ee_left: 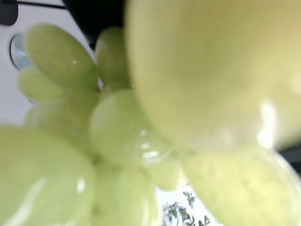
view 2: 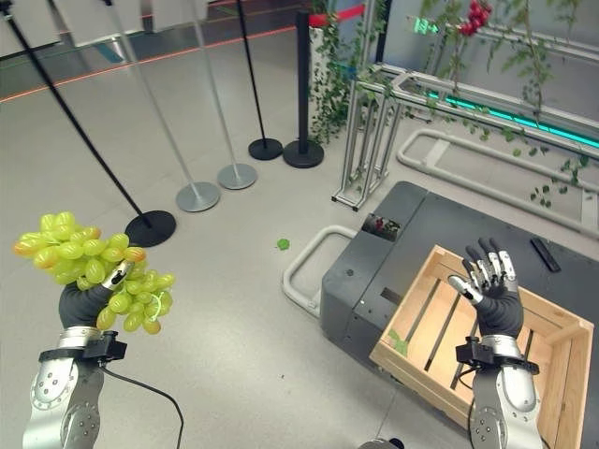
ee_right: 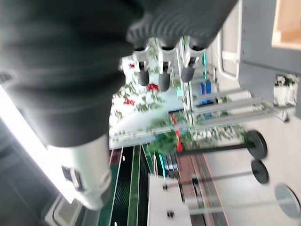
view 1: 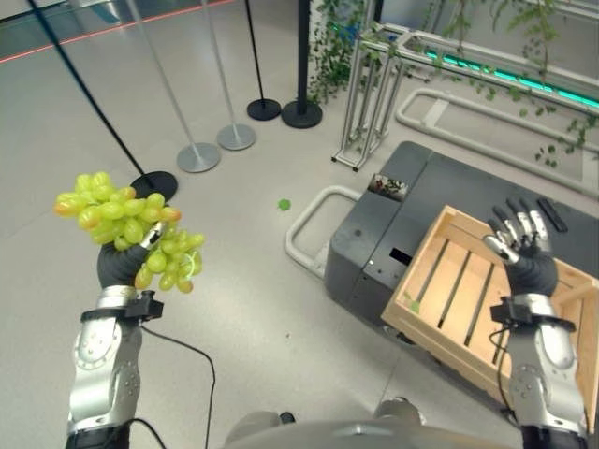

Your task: Pick up the fruits from the basket on one side to the basket on the other side

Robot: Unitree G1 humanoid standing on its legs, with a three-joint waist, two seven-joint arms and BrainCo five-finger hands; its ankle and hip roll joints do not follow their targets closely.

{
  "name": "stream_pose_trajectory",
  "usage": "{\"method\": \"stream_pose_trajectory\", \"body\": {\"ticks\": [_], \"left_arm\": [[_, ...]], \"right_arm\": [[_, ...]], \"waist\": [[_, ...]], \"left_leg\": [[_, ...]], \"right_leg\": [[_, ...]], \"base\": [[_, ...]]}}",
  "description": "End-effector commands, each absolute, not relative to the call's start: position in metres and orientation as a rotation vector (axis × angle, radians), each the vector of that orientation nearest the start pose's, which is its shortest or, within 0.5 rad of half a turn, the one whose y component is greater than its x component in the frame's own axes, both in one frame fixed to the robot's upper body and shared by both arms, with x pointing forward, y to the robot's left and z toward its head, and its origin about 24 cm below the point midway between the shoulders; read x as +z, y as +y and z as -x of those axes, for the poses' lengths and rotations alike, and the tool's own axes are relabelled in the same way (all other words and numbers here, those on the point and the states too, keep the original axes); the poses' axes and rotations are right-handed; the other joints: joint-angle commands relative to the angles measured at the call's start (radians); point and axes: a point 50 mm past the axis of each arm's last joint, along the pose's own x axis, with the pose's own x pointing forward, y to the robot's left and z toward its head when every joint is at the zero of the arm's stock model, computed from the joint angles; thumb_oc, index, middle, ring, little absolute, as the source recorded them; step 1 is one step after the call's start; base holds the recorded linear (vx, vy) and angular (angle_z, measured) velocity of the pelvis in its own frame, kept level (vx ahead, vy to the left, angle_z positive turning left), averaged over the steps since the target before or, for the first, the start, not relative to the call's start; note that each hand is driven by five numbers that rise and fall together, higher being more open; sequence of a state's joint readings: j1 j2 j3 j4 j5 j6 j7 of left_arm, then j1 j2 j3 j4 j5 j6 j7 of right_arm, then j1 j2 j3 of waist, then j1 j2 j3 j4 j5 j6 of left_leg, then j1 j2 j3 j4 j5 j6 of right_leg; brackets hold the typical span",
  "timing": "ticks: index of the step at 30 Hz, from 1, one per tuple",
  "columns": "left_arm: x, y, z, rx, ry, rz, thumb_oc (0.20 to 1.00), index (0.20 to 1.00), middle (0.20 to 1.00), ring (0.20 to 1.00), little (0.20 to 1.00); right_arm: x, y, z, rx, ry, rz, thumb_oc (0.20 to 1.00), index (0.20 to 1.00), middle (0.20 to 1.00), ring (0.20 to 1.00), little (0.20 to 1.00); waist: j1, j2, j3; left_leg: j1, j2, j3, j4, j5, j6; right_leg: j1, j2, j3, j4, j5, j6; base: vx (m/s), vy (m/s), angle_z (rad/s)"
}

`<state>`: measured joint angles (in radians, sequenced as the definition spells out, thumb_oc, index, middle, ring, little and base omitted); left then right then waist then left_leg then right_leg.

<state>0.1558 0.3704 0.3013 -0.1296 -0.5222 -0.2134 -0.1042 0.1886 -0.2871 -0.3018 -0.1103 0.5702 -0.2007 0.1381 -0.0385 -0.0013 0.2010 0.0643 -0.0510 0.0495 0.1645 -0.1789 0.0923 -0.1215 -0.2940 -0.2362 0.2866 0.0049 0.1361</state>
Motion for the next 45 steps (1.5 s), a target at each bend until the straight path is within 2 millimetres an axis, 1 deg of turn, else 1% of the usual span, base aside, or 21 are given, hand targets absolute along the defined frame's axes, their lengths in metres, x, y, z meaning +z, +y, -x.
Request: {"method": "stream_pose_trajectory", "body": {"ticks": [1,4,8,11,16,17,20,21,24,25,27,28,29,31,33,34,36,38,39,40,45], "left_arm": [[0.148,0.279,-0.203,0.126,-0.549,-0.089,0.200,0.200,0.200,0.200,0.200],[0.150,0.274,-0.207,0.109,-0.559,-0.075,0.200,0.200,0.200,0.200,0.200],[0.154,0.261,-0.211,0.042,-0.584,-0.064,0.200,0.200,0.200,0.200,0.200],[0.157,0.253,-0.214,0.007,-0.615,-0.032,0.200,0.200,0.200,0.200,0.200],[0.158,0.249,-0.215,-0.004,-0.638,0.009,0.200,0.200,0.200,0.200,0.200],[0.157,0.249,-0.218,0.014,-0.643,0.050,0.200,0.200,0.200,0.200,0.200],[0.156,0.245,-0.221,0.000,-0.641,0.073,0.200,0.200,0.200,0.200,0.200],[0.155,0.243,-0.224,-0.008,-0.637,0.087,0.200,0.200,0.200,0.200,0.200],[0.161,0.236,-0.232,-0.027,-0.665,0.093,0.200,0.200,0.200,0.200,0.200],[0.162,0.234,-0.234,-0.029,-0.672,0.100,0.200,0.200,0.200,0.200,0.200],[0.163,0.230,-0.240,-0.054,-0.668,0.096,0.200,0.200,0.200,0.200,0.200],[0.159,0.227,-0.241,-0.081,-0.647,0.097,0.200,0.200,0.200,0.200,0.200],[0.159,0.228,-0.241,-0.082,-0.647,0.096,0.200,0.200,0.200,0.200,0.200],[0.156,0.228,-0.240,-0.089,-0.629,0.086,0.200,0.200,0.200,0.200,0.200],[0.154,0.228,-0.240,-0.095,-0.624,0.087,0.200,0.200,0.200,0.200,0.200],[0.152,0.229,-0.241,-0.092,-0.609,0.086,0.200,0.200,0.200,0.200,0.200],[0.151,0.229,-0.241,-0.096,-0.604,0.087,0.200,0.200,0.200,0.200,0.200],[0.150,0.229,-0.242,-0.084,-0.601,0.091,0.200,0.200,0.200,0.200,0.200],[0.148,0.227,-0.244,-0.091,-0.592,0.105,0.200,0.200,0.200,0.200,0.200],[0.150,0.225,-0.245,-0.094,-0.598,0.092,0.200,0.200,0.200,0.200,0.200],[0.150,0.234,-0.237,-0.067,-0.591,0.055,0.200,0.200,0.200,0.200,0.200]], "right_arm": [[0.098,-0.280,-0.204,-0.168,-0.375,-0.141,1.000,1.000,1.000,1.000,1.000],[0.098,-0.281,-0.205,-0.172,-0.370,-0.137,1.000,1.000,1.000,1.000,1.000],[0.099,-0.280,-0.208,-0.158,-0.371,-0.129,1.000,1.000,1.000,1.000,1.000],[0.101,-0.274,-0.210,-0.119,-0.383,-0.146,1.000,1.000,1.000,1.000,1.000],[0.108,-0.265,-0.213,-0.048,-0.413,-0.158,1.000,1.000,1.000,1.000,1.000],[0.110,-0.262,-0.215,-0.037,-0.432,-0.178,1.000,1.000,1.000,1.000,1.000],[0.116,-0.259,-0.219,-0.012,-0.465,-0.203,1.000,1.000,1.000,1.000,1.000],[0.115,-0.258,-0.220,-0.008,-0.462,-0.216,1.000,1.000,1.000,1.000,1.000],[0.122,-0.256,-0.225,-0.021,-0.492,-0.185,1.000,1.000,1.000,1.000,1.000],[0.125,-0.256,-0.226,-0.023,-0.506,-0.184,1.000,1.000,1.000,1.000,1.000],[0.133,-0.251,-0.231,-0.002,-0.539,-0.183,1.000,1.000,1.000,1.000,1.000],[0.131,-0.247,-0.232,0.008,-0.536,-0.193,1.000,1.000,1.000,1.000,1.000],[0.131,-0.247,-0.232,0.008,-0.537,-0.193,1.000,1.000,1.000,1.000,1.000],[0.131,-0.243,-0.233,0.015,-0.538,-0.199,1.000,1.000,1.000,1.000,1.000],[0.135,-0.239,-0.235,0.029,-0.555,-0.194,1.000,1.000,1.000,1.000,1.000],[0.135,-0.237,-0.236,0.033,-0.560,-0.197,1.000,1.000,1.000,1.000,1.000],[0.135,-0.237,-0.236,0.032,-0.556,-0.190,1.000,1.000,1.000,1.000,1.000],[0.134,-0.238,-0.235,0.021,-0.555,-0.195,1.000,1.000,1.000,1.000,1.000],[0.132,-0.238,-0.235,0.015,-0.550,-0.200,1.000,1.000,1.000,1.000,1.000],[0.131,-0.238,-0.234,0.004,-0.545,-0.200,1.000,1.000,1.000,1.000,1.000],[0.122,-0.232,-0.237,0.017,-0.494,-0.193,1.000,1.000,1.000,1.000,1.000]], "waist": [[-0.032,-0.003,-0.021],[-0.044,-0.009,-0.014],[-0.066,-0.020,-0.017],[-0.065,-0.017,-0.031],[-0.037,-0.029,-0.072],[-0.016,-0.026,-0.091],[0.001,-0.030,-0.095],[0.011,-0.029,-0.092],[0.016,-0.019,-0.067],[0.006,-0.021,-0.056],[0.004,-0.027,-0.048],[0.005,-0.030,-0.050],[0.001,-0.031,-0.051],[0.004,-0.036,-0.062],[0.004,-0.037,-0.071],[0.004,-0.031,-0.087],[-0.005,-0.028,-0.092],[-0.020,-0.021,-0.100],[-0.025,-0.014,-0.105],[-0.024,-0.010,-0.102],[0.031,-0.028,-0.087]], "left_leg": [[0.103,-0.051,-0.086,-0.108,-0.037,-0.033],[0.091,-0.074,-0.174,-0.097,-0.021,-0.028],[0.076,-0.116,-0.338,-0.063,-0.016,-0.020],[0.084,-0.124,-0.450,-0.052,-0.023,-0.022],[0.062,-0.117,-0.580,-0.058,0.004,-0.072],[0.053,-0.085,-0.608,-0.063,0.011,-0.108],[-0.008,-0.040,-0.610,-0.059,0.043,-0.149],[-0.024,-0.021,-0.591,-0.065,0.055,-0.156],[-0.131,0.008,-0.465,-0.149,0.184,-0.172],[-0.174,0.019,-0.326,-0.142,0.196,-0.162],[-0.199,0.028,-0.141,-0.068,0.151,-0.151],[-0.184,0.027,-0.087,-0.016,0.102,-0.148],[-0.190,0.025,-0.090,-0.013,0.105,-0.147],[-0.153,0.058,-0.020,0.001,0.066,-0.147],[-0.101,0.109,0.047,-0.011,0.049,-0.156],[-0.049,0.165,0.118,-0.031,0.039,-0.177],[-0.026,0.185,0.156,-0.042,0.044,-0.186],[-0.001,0.226,0.256,-0.058,0.061,-0.200],[0.003,0.229,0.275,-0.076,0.063,-0.204],[-0.023,0.230,0.276,-0.094,0.102,-0.209],[-0.046,0.156,0.215,-0.082,0.049,-0.160]], "right_leg": [[-0.100,0.091,0.079,-0.104,0.058,0.015],[-0.136,0.171,0.188,-0.113,0.057,0.016],[-0.160,0.274,0.411,-0.131,0.056,0.029],[-0.153,0.317,0.498,-0.132,0.046,0.037],[-0.104,0.298,0.437,-0.157,0.001,0.002],[-0.071,0.299,0.388,-0.160,-0.019,-0.012],[-0.007,0.283,0.281,-0.216,-0.034,-0.031],[0.014,0.287,0.257,-0.228,-0.044,-0.039],[0.056,0.261,0.134,-0.278,-0.059,-0.034],[0.071,0.251,0.104,-0.286,-0.062,-0.030],[0.073,0.219,0.025,-0.287,-0.053,-0.027],[0.078,0.203,-0.036,-0.287,-0.060,-0.044],[0.076,0.201,-0.040,-0.288,-0.057,-0.044],[0.089,0.185,-0.099,-0.306,-0.057,-0.047],[0.108,0.169,-0.158,-0.323,-0.048,-0.047],[0.121,0.154,-0.206,-0.322,-0.055,-0.038],[0.125,0.144,-0.238,-0.320,-0.049,-0.036],[0.132,0.121,-0.301,-0.314,-0.037,-0.028],[0.131,0.112,-0.320,-0.303,-0.035,-0.024],[0.139,0.102,-0.336,-0.310,-0.022,-0.018],[0.165,0.022,-0.382,-0.276,0.031,0.026]], "base": [[0.09,0.112,0.41],[0.08,0.074,0.87],[0.14,-0.022,1.27],[0.16,-0.109,1.84],[0.11,-0.243,1.76],[0.06,-0.343,0.94],[-0.01,-0.384,1.54],[-0.14,-0.277,1.94],[-0.21,-0.156,1.84],[-0.23,-0.066,2.43],[-0.20,-0.080,2.01],[-0.14,-0.068,1.49],[-0.11,-0.030,1.46],[-0.05,0.032,1.56],[-0.01,0.112,1.60],[-0.03,0.129,1.35],[0.00,0.139,1.32],[-0.02,0.234,1.28],[-0.04,0.291,1.58],[-0.01,0.281,1.87],[0.02,0.378,0.85]]}}
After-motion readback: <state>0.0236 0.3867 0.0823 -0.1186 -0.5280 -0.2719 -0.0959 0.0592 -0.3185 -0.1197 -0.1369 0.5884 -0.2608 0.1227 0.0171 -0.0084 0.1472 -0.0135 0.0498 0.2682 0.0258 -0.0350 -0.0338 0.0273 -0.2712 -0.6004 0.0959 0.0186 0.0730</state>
